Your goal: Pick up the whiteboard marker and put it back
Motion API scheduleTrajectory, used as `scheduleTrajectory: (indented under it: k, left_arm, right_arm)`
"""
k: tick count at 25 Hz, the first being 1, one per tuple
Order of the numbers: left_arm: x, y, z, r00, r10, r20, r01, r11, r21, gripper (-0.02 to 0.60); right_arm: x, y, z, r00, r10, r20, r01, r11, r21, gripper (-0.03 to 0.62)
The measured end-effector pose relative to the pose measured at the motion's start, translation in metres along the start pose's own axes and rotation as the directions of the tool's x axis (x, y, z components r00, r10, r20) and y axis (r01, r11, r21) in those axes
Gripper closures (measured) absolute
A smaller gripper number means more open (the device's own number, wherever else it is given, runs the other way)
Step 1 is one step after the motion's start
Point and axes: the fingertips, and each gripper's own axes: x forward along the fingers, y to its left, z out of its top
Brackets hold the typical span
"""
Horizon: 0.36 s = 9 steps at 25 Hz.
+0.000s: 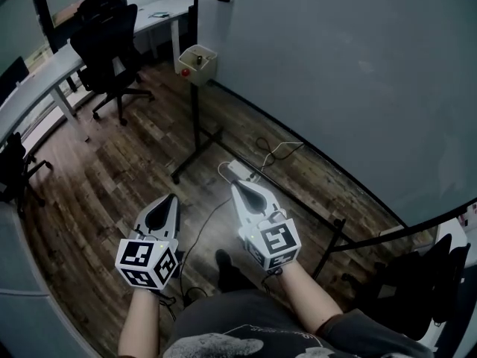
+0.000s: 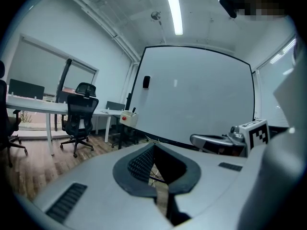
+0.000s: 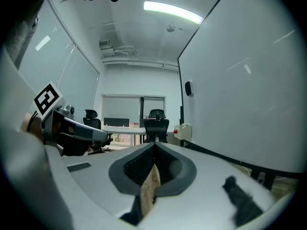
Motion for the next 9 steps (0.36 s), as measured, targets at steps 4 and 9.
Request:
scheduleTrajectory:
  k: [4, 9]
  left_arm:
    - [-0.040, -0.014, -0.012, 1.000, -0.005, 0.007, 0.005, 1.000, 0.002, 0.568]
    - [-0.095, -0.034, -0.029, 1.000, -0.001, 0.010, 0.001, 1.000, 0.003, 0.568]
  right_arm:
    - [-0.031, 0.027, -0.003, 1.000, 0.002, 0.001, -0.002, 1.000, 0.012, 0.572]
    - [-0.075, 0.066, -0.007, 1.000, 0.013, -0.004, -0.012, 1.000, 0.004, 0.572]
